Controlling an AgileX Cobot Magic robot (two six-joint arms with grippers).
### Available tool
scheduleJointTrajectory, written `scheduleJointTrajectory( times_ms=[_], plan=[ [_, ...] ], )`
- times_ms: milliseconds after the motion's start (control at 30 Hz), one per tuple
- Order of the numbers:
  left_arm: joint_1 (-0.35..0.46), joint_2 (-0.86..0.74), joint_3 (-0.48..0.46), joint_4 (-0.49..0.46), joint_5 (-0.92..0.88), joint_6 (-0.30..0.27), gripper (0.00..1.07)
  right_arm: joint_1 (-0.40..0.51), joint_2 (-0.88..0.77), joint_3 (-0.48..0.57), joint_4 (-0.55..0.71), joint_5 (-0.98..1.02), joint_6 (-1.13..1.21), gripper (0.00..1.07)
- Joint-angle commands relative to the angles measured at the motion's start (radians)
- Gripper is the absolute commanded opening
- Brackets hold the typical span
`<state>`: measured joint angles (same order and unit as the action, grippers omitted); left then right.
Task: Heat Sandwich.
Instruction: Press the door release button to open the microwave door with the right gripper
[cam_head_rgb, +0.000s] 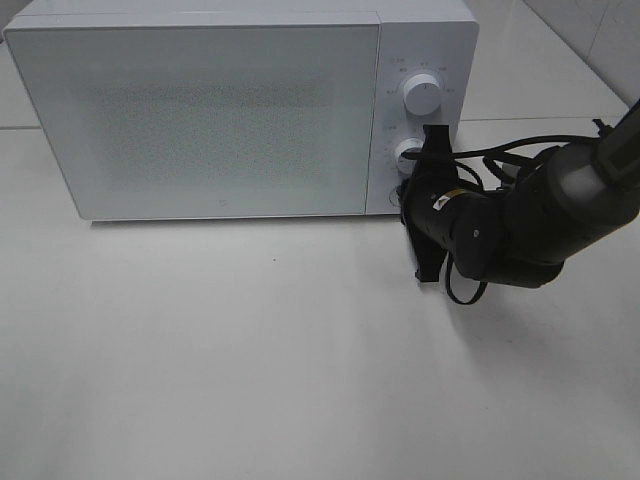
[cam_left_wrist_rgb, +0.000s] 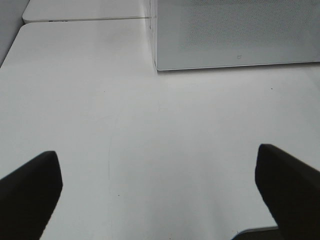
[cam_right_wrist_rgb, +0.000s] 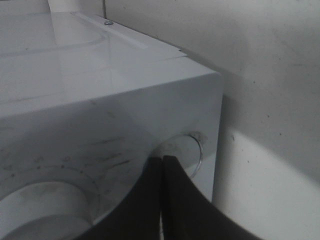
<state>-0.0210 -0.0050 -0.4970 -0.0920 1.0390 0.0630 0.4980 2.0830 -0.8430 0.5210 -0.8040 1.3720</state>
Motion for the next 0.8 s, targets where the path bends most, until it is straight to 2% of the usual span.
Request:
scheduleJointTrajectory(
  times_ms=[33, 300, 500, 633, 800],
  plan=[
    [0.002, -0.020, 0.003, -0.004, 0.000, 0.003, 1.04, -0.010, 0.001, -0.031, -0.008, -0.023, -0.022, 0.01],
    [0.002, -0.020, 0.003, -0.004, 0.000, 0.003, 1.04, -0.010, 0.025, -0.063, 0.010, -0.049, -0.030, 0.01],
    [0.002, -0.020, 0.003, -0.004, 0.000, 0.003, 1.04, -0.010, 0.035, -0.065, 0.037, -0.242, -0.064, 0.01],
    [0.002, -0.020, 0.003, -0.004, 0.000, 0.003, 1.04, -0.010, 0.035, -0.080, 0.044, -0.251, -0.070, 0.01],
    [0.002, -0.020, 0.003, -0.004, 0.000, 0.003, 1.04, -0.010, 0.055, -0.150, 0.052, -0.264, -0.098, 0.01]
  ],
)
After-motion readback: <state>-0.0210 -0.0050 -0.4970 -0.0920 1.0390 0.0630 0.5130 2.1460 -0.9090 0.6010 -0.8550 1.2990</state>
